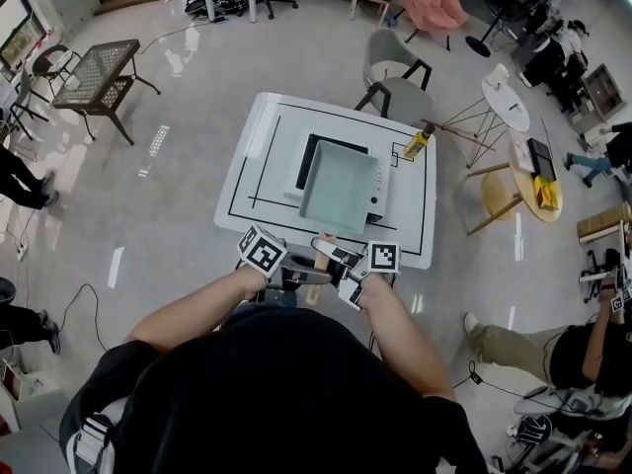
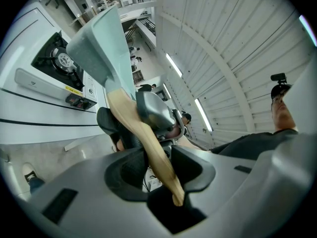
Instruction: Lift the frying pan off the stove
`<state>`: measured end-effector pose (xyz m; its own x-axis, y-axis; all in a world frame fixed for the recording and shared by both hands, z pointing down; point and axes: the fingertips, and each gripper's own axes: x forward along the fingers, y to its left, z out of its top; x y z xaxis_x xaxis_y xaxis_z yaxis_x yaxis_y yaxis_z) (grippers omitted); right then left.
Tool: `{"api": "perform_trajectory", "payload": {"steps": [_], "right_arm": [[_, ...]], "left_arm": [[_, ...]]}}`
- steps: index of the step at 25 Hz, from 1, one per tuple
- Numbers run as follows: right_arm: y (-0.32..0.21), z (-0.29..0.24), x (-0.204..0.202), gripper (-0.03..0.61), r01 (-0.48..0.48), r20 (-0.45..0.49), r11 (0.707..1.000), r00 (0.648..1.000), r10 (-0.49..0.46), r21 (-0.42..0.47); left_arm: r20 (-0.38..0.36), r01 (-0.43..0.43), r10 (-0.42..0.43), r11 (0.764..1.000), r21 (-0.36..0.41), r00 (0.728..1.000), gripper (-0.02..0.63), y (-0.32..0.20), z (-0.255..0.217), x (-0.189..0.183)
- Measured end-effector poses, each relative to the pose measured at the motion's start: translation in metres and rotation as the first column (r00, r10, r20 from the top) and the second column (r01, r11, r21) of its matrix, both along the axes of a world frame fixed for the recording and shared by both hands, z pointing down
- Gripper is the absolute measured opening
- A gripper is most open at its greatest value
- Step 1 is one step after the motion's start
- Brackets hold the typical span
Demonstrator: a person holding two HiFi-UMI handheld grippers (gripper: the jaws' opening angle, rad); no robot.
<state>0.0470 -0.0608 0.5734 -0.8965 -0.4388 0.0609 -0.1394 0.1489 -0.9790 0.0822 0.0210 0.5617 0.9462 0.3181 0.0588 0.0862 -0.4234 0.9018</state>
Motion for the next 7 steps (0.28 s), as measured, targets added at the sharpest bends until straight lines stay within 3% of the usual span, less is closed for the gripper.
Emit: {"api": "perform_trajectory", "payload": {"steps": [7], "right_arm": [[0.0067,-0.0007,0.0009,0.195,0.004,-0.001,1.0,1.0,-0.004,0.004]], "left_arm": [[0.0,0.009,-0.009,1.0,0.0,1.0,0.152,0.0052,0.0022,0.0006]]}}
